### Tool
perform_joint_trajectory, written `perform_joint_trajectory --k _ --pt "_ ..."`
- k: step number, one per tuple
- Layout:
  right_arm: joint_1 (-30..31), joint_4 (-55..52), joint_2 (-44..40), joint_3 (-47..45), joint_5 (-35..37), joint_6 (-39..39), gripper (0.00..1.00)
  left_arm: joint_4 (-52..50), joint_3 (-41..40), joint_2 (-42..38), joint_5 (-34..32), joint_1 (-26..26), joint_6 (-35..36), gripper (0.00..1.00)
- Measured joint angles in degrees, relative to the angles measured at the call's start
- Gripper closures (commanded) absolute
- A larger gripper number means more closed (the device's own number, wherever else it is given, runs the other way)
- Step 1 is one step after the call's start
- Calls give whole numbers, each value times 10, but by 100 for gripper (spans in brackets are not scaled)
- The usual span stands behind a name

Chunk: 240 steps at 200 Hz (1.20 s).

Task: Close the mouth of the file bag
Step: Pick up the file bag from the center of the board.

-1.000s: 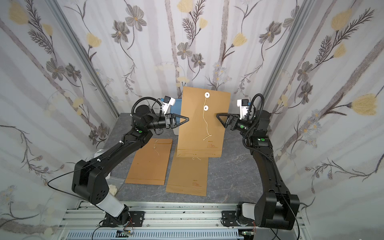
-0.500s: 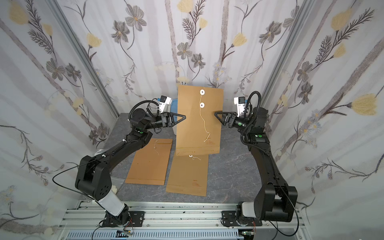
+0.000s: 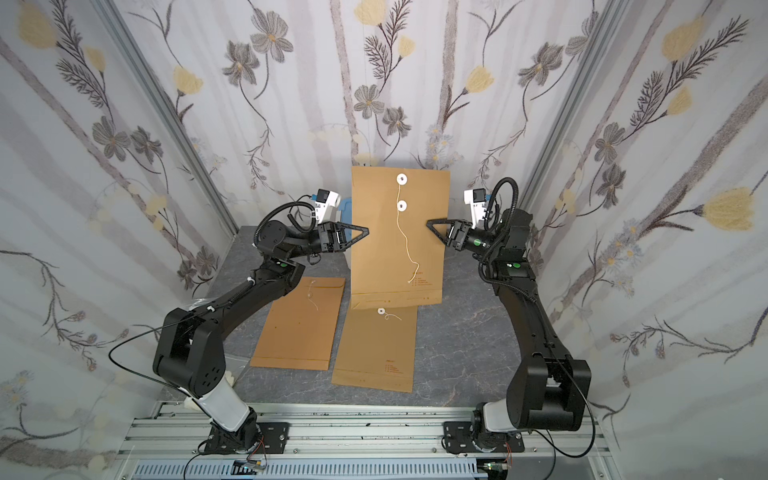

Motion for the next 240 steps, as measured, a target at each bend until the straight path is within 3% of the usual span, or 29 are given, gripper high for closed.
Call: perform_joint_trajectory --k 36,68,114,128,143,151,180,240 --pt "2 -2 -5 0 -13 4 62 2 0 10 0 3 -4 100" --pt "1 -5 -12 -4 -13 0 86 1 0 11 0 5 -4 100" --pt "0 -19 -23 -7 -19 -7 100 -69 -5 -8 -7 7 47 100" --pt "0 -31 -30 -9 -20 -11 100 -124 -5 -23 -12 7 87 84" --pt "1 -37 -36 -10 -21 -12 100 -189 -5 -38 -23 7 143 55" --pt "1 -39 -39 -10 -21 -13 100 -218 -5 -45 -31 7 163 49" --pt "3 -51 -53 -9 -19 -13 100 -263 -4 -46 -50 7 211 39" --pt "17 -43 -72 -14 -19 10 100 -232 33 10 -52 7 208 38"
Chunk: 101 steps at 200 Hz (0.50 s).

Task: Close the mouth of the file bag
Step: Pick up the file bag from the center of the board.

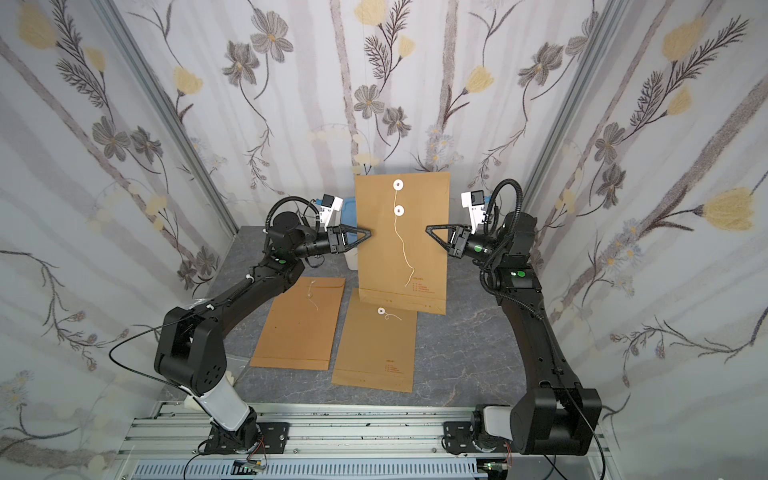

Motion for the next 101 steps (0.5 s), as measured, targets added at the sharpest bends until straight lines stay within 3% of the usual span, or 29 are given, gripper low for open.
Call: perform_joint_trajectory --k 56,76,101 --pt "2 35 1 -9 0 37 100 41 30 33 -3 10 -2 41" --pt "4 40 0 -11 0 39 100 93 33 57 1 11 -38 48" --pt "4 40 1 -13 0 39 100 165 33 80 8 10 -94 49"
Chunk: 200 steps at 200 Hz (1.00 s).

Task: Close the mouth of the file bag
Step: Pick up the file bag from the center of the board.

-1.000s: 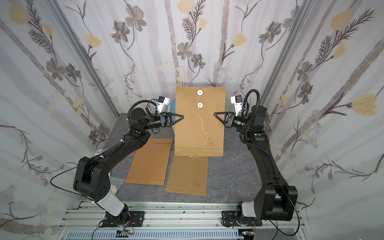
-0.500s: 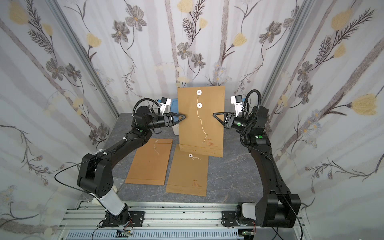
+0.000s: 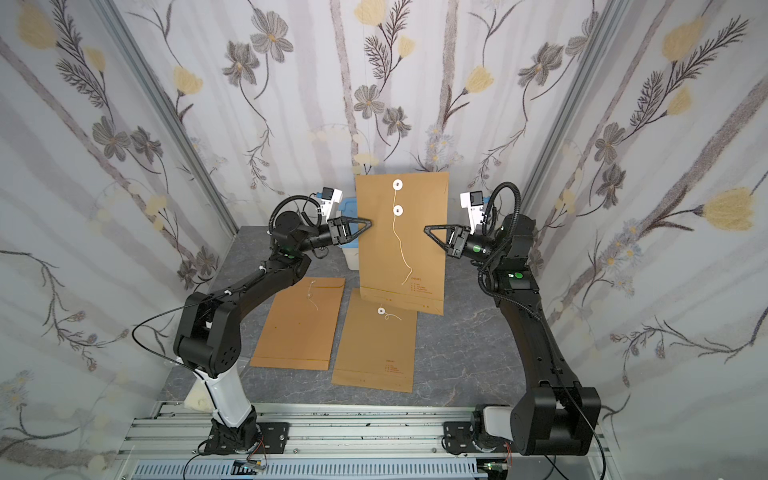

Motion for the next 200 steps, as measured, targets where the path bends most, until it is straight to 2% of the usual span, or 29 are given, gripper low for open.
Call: perform_joint_trajectory --k 24,47,75,96,134,145,151,171,191,200 --pt "1 0 4 0 0 0 100 44 0 2 1 0 -27 52" --pt "2 0 9 0 0 0 100 78 0 4 1 1 -49 68" --pt "2 0 17 1 0 0 100 122 0 11 0 1 -80 69" --pt "2 0 21 2 3 0 100 136 -7 11 -1 0 -89 79" --pt "5 0 29 7 3 0 100 136 -11 11 -1 0 -89 80" --pt "6 0 31 9 3 0 100 136 -11 11 -1 0 -89 74" --pt "7 -2 31 9 5 -2 100 136 -11 11 -2 0 -88 73" --pt "11 -6 32 9 7 -12 100 136 -10 13 -4 0 -91 90" --pt "12 -10 34 10 7 -20 100 141 -6 19 -6 0 -95 91" --pt "12 -15 37 12 7 -24 100 140 -5 21 -7 0 -97 95"
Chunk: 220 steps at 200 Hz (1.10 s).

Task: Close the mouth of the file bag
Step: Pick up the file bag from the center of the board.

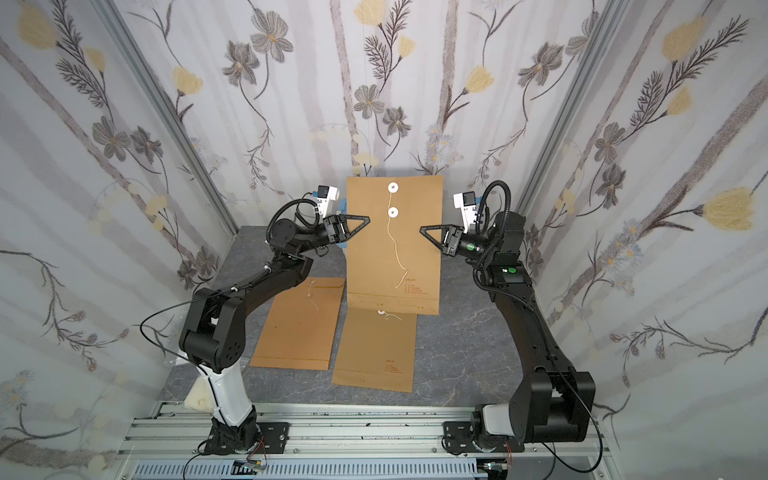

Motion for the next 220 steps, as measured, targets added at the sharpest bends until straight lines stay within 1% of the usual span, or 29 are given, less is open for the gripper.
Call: perform_joint_trajectory --k 12,22,48,56,59,69,73,82,92,116,153,174,194,220 --pt "0 -14 4 8 3 -11 100 0 1 2 0 0 -2 100" --pt "0 -25 8 15 5 -20 100 0 2 2 -2 0 -2 100" --pt "0 -50 16 30 9 -43 90 0 2 4 -4 0 -2 100" --pt "0 -56 19 33 10 -47 83 0 2 4 -4 0 -2 100" --pt "0 -58 20 33 11 -48 79 0 2 4 -4 0 -2 100" --pt "0 -66 23 36 19 -51 57 0 2 4 -5 1 -1 100" --pt "0 -67 24 36 20 -52 51 -1 2 4 -5 1 -1 100" --pt "0 -72 25 38 20 -54 43 -5 2 4 -5 1 2 100" --pt "-2 -76 25 40 27 -58 39 -10 1 3 -6 1 10 100" --pt "-9 -98 18 42 60 -65 37 -42 -3 -6 -11 1 31 100" --pt "-11 -137 -9 42 105 -87 36 -74 -4 -13 -18 1 57 100" --pt "-13 -188 -36 43 155 -116 36 -82 -4 -13 -19 1 59 100" --pt "-16 -217 -57 44 185 -135 35 -87 -2 -13 -20 1 60 100" --pt "-16 -252 -77 40 230 -151 32 -85 5 -11 -20 1 58 100"
